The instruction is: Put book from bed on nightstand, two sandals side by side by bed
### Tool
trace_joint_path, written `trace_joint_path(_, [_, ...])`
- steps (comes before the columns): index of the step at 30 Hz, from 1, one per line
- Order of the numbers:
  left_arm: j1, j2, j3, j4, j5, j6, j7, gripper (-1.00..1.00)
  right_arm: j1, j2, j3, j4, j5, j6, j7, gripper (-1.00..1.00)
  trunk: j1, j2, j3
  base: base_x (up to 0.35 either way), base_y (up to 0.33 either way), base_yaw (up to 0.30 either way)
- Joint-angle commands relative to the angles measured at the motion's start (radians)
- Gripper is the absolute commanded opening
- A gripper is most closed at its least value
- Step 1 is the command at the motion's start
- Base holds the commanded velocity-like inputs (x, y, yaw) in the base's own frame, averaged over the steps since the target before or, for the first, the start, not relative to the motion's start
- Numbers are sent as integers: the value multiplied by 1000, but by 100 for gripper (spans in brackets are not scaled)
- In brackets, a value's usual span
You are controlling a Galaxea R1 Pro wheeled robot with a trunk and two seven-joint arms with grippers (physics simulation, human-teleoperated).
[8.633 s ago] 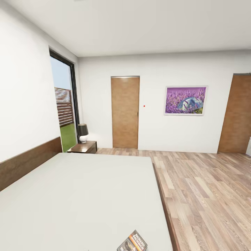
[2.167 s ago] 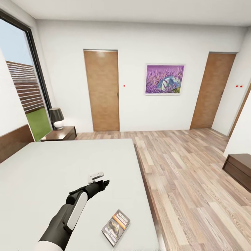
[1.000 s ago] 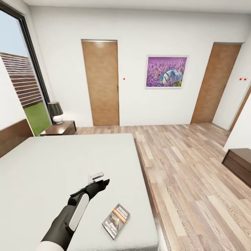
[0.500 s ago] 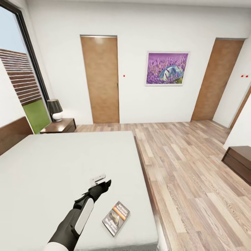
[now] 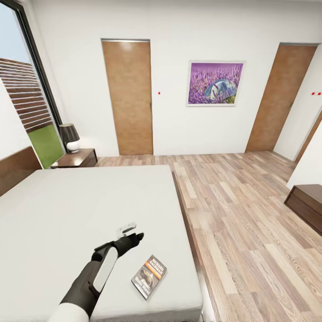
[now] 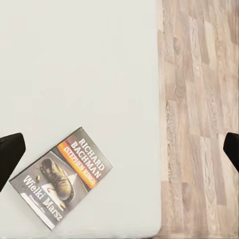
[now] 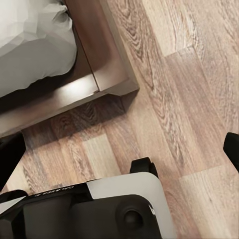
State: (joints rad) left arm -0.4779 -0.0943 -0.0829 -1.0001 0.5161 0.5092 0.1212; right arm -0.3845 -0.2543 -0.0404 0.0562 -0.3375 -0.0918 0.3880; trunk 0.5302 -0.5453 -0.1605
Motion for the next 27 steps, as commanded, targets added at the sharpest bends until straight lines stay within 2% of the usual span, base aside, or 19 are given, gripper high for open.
trace_joint_path(1, [-5,3,-1,-2,26,19,9,100,-2,0,-4,5,-3,-6,6,100,0,-2,-4,0,0,0])
trace_joint_path(5, [-20,24,0,-7,140,124,7,100,-2,0,-4,5,-3,-6,7,100,0,-2,-10,0,0,0])
trace_joint_path(8, [-23,33,0,-13,177,150,6,100,-2,0,-4,5,-3,-6,6,100,0,-2,-14,0,0,0])
trace_joint_path(15, [-25,37,0,-17,195,162,6,100,-2,0,-4,5,-3,-6,7,100,0,-2,-25,0,0,0])
trace_joint_path(27, [-25,36,-1,-18,195,159,6,100,-2,0,-4,5,-3,-6,6,100,0,-2,-44,0,0,0])
